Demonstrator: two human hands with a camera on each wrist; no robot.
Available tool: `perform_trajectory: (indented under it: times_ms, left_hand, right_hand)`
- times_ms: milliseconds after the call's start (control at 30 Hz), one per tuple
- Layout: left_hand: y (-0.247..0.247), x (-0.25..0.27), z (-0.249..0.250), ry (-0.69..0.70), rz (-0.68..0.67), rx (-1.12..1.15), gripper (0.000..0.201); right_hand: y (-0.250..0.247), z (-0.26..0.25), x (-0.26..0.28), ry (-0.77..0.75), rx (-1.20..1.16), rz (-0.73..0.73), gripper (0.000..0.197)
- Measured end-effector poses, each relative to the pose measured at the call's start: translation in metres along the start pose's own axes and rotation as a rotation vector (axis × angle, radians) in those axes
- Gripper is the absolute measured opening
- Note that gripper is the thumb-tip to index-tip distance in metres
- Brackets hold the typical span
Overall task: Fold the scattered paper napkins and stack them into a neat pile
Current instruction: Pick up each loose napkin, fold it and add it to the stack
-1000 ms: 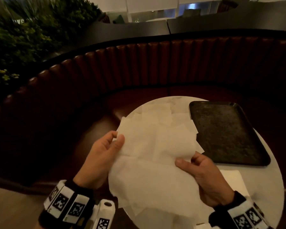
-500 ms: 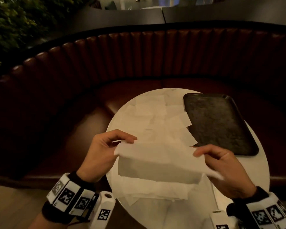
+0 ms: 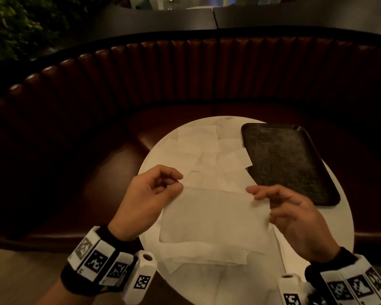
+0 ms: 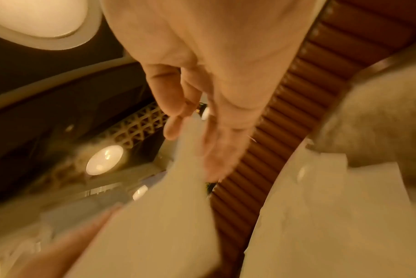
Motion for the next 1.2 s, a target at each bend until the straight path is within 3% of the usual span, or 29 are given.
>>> perform_trajectory:
  times_ms: [100, 167, 233, 333, 500, 633, 733, 967, 1067, 1200]
  left_hand:
    - [0.007, -0.001, 0.012, 0.208, -0.09, -0.294, 0.012]
    - [0.014, -0.001, 0.025, 0.407, -0.165, -0.478, 0.009]
    - [0.02, -0.003, 0.04, 0.534, -0.265, -0.591, 0.012]
    - [0.016, -0.013, 0.056, 0.597, -0.31, -0.692, 0.02]
    - [0.002, -0.039, 0.061, 0.465, -0.244, -0.735, 0.011]
    - [0.041, -0.058, 0.044, 0.358, -0.374, -0.695, 0.01]
    - [0.1, -0.071, 0.018, 0.318, -0.528, -0.69, 0.007]
    - [0.3, -0.086, -0.068, 0.33, -0.851, -0.765, 0.009]
    - [0.362, -0.085, -0.106, 0.269, -0.939, -0.897, 0.016]
    - [0.419, -0.083, -0.132, 0.439, -1.042, -1.063, 0.022]
  right_hand:
    - [0.018, -0.017, -0.004, -0.372, 0.688, -0.012, 0.035]
    - [0.052, -0.025, -0.012, -0.513, 0.94, -0.152, 0.045]
    - [0.082, -0.026, -0.019, -0.524, 0.957, -0.259, 0.036]
    - [0.09, -0.024, -0.022, -0.52, 0.853, -0.235, 0.021]
    - [0.038, 0.009, 0.003, -0.263, 0.632, -0.081, 0.013]
    - [0.003, 0.043, 0.032, -0.062, 0.49, -0.012, 0.011]
    - [-0.028, 0.072, 0.053, 0.115, 0.438, 0.097, 0.014]
    - [-0.128, 0.135, 0.097, 0.386, 0.443, 0.506, 0.007]
    - [-0.162, 0.166, 0.095, 0.491, 0.617, 0.566, 0.005]
    - [-0.183, 0.195, 0.088, 0.601, 0.768, 0.536, 0.008]
Point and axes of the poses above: each hand's wrist, its own x-axis away from the middle knuckle, its own y-axis out of the palm, z = x × y, the point moved 3 cm from there along -x, towards the middle knuckle, and after that the axes turned 5 degrees about z, right-handed, at the moved point
